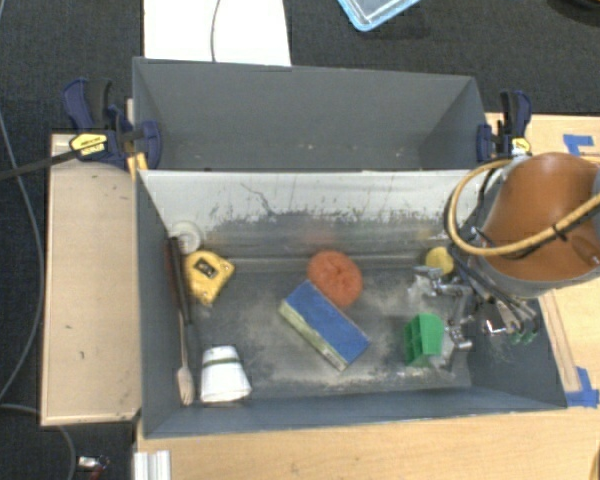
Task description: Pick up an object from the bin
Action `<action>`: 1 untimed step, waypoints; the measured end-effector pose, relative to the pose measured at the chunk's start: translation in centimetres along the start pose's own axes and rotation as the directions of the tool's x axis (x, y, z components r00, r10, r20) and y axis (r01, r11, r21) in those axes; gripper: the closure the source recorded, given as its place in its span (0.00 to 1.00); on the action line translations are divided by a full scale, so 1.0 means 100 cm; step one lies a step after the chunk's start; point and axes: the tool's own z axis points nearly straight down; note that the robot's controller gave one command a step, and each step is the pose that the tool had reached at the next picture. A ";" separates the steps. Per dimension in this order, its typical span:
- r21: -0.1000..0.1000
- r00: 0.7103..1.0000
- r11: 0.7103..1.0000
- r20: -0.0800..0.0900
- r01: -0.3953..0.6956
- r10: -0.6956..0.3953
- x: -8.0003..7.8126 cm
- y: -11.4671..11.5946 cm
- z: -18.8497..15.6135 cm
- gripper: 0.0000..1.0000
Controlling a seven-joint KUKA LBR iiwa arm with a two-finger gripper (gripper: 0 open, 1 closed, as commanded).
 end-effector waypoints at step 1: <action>0.000 1.000 1.000 -0.001 -0.024 0.024 0.003 -0.008 0.027 0.00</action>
Offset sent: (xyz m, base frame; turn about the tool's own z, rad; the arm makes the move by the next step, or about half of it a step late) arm -0.0058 -0.0615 -0.0839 0.3252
